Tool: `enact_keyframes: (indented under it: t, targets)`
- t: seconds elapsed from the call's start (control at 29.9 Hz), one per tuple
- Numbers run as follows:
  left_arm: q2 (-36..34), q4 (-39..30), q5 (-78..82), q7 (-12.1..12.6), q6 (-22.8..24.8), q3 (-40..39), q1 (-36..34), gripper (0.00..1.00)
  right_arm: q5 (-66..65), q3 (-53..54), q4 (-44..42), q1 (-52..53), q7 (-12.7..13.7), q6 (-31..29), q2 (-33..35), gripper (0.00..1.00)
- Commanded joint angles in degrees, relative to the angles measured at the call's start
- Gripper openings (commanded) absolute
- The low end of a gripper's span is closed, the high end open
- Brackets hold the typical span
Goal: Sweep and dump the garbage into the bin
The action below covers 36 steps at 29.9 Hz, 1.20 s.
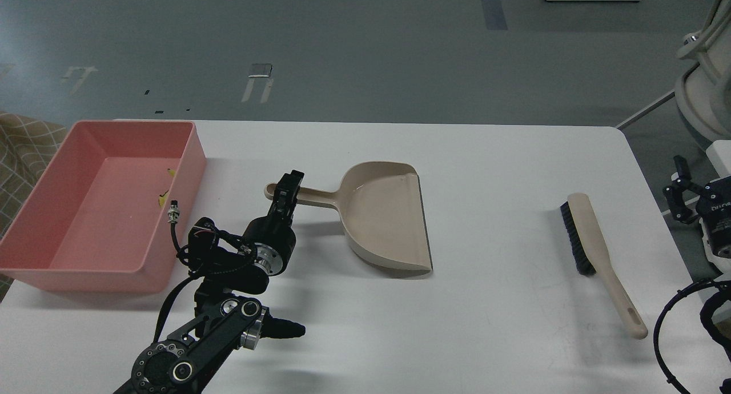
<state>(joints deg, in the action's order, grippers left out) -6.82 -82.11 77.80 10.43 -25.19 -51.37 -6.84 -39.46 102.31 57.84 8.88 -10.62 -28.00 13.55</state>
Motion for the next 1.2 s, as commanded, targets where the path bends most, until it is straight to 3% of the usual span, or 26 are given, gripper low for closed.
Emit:
enact_keyframes:
  t: [0.0, 0.87, 1.17]
  targets:
    - [-0.21, 0.54, -0.02, -0.06, 0.23, 0.13, 0.07, 0.75, 0.0, 0.0, 0.0, -0.09, 0.07, 0.0, 0.07, 0.99]
    - [-10.76, -0.07, -0.63, 0.73, 0.06, -1.27, -0.37, 0.76, 0.0, 0.0, -0.27, -0.09, -0.01, 0.0, -0.1, 0.99]
    - [-14.62, -3.59, -0.98, 0.29, 0.23, -1.54, -8.08, 0.8, -0.09, -0.18, 0.17, 1.31, 0.34, 0.0, -0.28, 0.99]
